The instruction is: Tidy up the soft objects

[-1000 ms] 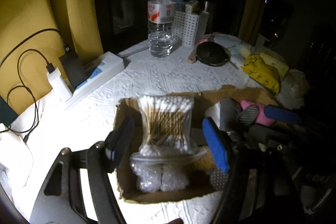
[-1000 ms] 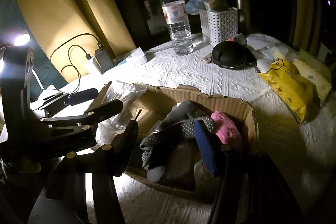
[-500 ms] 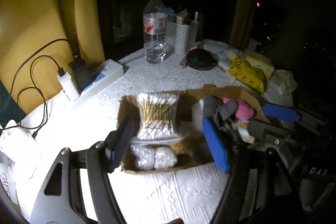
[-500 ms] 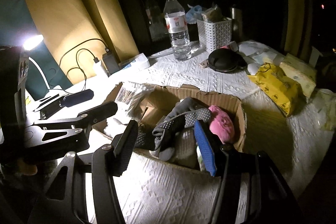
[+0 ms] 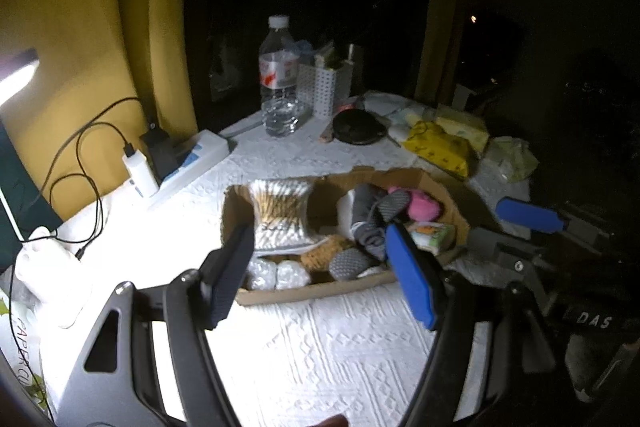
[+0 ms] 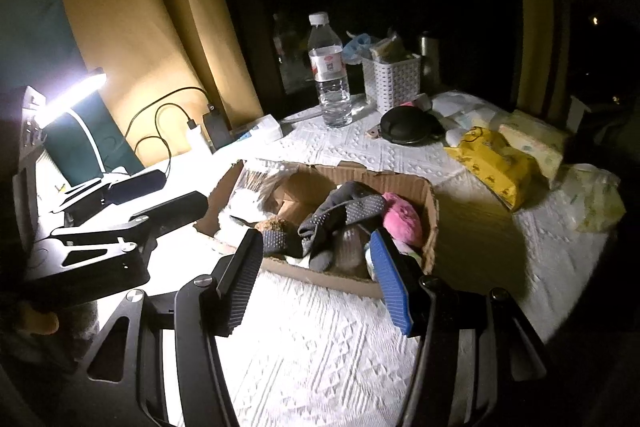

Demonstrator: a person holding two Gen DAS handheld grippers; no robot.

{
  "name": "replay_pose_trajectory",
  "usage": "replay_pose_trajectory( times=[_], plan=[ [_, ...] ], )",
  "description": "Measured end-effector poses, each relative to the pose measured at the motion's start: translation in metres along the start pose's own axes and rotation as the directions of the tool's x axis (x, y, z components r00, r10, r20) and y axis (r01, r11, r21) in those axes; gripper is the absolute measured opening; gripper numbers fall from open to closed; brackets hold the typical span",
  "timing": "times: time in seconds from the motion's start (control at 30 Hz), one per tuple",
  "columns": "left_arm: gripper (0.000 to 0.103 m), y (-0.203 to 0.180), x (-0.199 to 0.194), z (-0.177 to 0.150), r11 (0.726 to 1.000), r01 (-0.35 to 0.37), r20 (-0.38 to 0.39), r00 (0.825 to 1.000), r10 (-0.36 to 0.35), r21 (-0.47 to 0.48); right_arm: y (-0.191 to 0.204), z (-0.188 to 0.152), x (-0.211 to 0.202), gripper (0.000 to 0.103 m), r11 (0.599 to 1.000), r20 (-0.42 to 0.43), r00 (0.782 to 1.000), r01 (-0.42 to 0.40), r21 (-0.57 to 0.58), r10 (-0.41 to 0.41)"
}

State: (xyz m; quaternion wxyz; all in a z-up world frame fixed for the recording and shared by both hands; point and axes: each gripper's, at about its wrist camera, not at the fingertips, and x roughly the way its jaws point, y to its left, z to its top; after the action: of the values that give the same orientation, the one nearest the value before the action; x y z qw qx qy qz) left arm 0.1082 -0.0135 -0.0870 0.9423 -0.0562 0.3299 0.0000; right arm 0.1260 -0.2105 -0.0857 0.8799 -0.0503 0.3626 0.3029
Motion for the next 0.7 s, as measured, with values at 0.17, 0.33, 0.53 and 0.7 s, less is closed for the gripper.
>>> replay_pose_trajectory(
  times=[0.17, 0.33, 0.53, 0.7],
  plan=[
    [0.070, -0.014, -0.022, -0.001, 0.999, -0.003, 0.036, 0.999, 0.002, 0.040, 0.001, -0.004, -0.019, 0.060, 1.000, 0.023, 0.999, 0.028, 0.005, -0.028],
    [0.070, -0.026, -0.047, 0.000, 0.998, -0.003, 0.073, 0.997, -0.002, 0.064, 0.007, -0.008, -0.040, 0.075, 0.998, 0.056, 0.997, 0.060, 0.005, -0.060],
    [0.079, -0.032, -0.070, 0.000, 0.998, -0.012, 0.100, 0.995, 0.005, 0.067, 0.013, -0.009, -0.065, 0.075, 0.996, 0.093, 0.992, 0.087, -0.001, -0.087],
    [0.093, -0.035, -0.089, 0.000, 0.998, 0.007, 0.125, 0.992, -0.014, 0.056, 0.016, -0.010, -0.088, 0.075, 0.995, 0.126, 0.987, 0.104, 0.003, -0.104]
  ],
)
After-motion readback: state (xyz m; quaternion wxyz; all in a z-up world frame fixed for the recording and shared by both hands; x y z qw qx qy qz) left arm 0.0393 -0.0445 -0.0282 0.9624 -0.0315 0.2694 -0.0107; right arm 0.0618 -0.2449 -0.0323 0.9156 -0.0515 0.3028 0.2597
